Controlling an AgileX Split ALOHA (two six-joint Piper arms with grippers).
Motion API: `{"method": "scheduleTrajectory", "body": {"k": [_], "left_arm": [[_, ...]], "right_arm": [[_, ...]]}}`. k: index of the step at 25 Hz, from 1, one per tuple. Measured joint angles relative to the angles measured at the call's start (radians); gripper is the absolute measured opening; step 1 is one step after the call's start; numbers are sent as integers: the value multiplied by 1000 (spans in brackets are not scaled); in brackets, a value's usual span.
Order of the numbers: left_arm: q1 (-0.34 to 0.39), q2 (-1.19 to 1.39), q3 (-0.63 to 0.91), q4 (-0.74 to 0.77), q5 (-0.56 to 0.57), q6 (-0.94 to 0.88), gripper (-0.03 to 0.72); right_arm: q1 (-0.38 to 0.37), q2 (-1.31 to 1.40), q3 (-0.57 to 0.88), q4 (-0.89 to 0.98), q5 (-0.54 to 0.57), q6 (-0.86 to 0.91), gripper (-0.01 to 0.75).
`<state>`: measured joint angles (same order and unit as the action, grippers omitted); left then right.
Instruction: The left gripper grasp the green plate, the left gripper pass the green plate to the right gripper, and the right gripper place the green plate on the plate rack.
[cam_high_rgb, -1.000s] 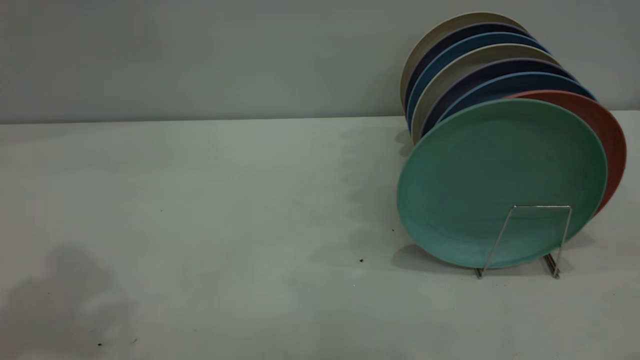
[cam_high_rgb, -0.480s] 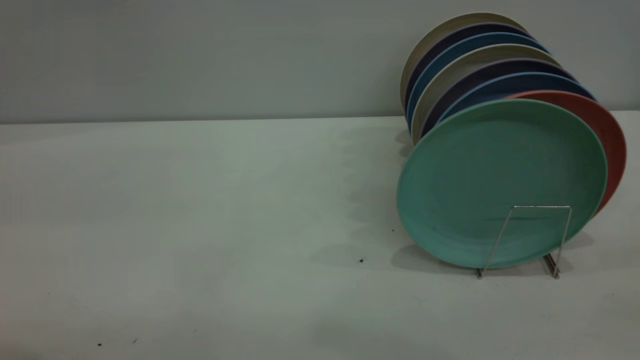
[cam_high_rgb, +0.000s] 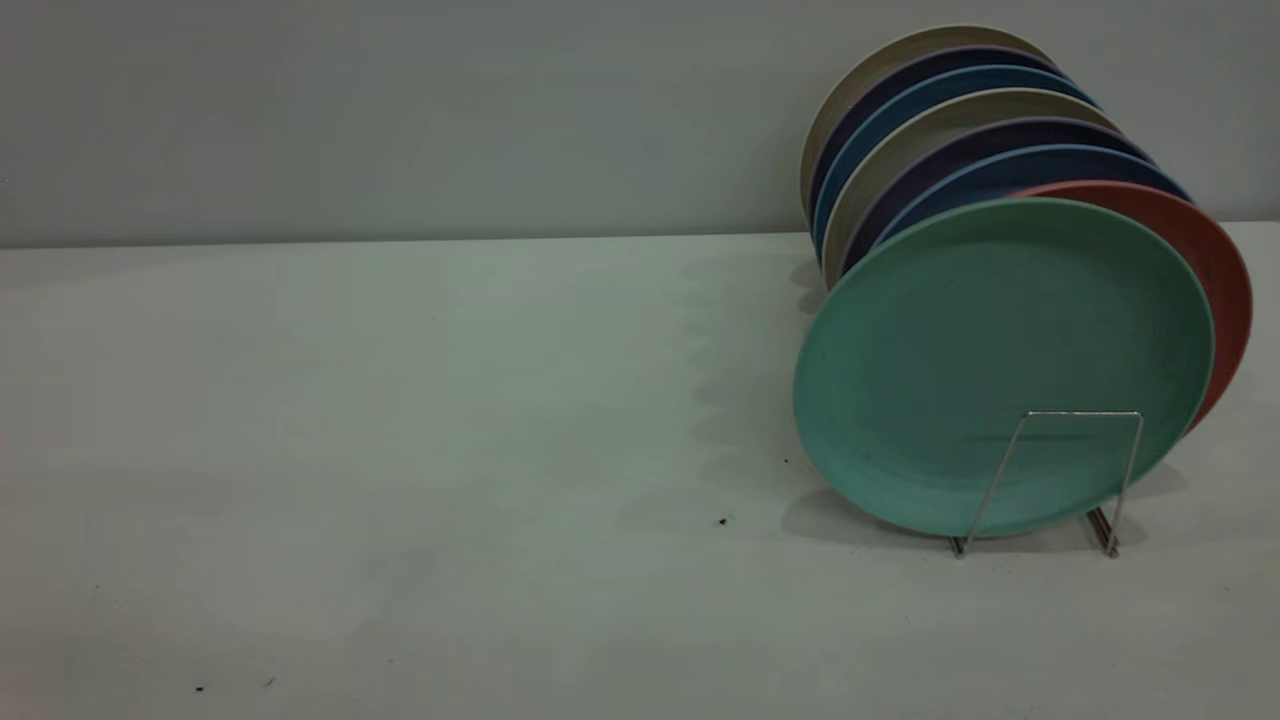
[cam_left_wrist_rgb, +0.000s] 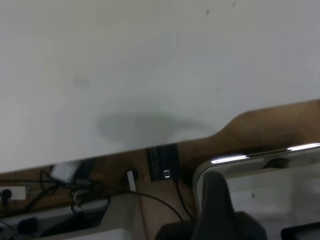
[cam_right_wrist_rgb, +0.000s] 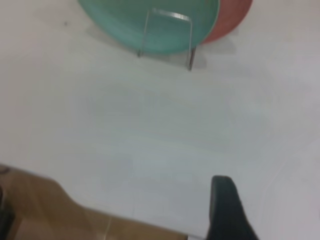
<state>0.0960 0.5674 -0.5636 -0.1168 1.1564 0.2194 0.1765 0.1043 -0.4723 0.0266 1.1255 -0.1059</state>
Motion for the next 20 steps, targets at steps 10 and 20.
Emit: {"method": "scheduleTrajectory", "body": {"k": [10, 20], "left_arm": [[-109, -348, 76, 65, -33, -97, 539], [-116, -586, 76, 69, -25, -115, 539]], "right_arm": [[0, -64, 0, 1, 5, 1, 456], [-73, -121, 0, 4, 8, 1, 456]]}}
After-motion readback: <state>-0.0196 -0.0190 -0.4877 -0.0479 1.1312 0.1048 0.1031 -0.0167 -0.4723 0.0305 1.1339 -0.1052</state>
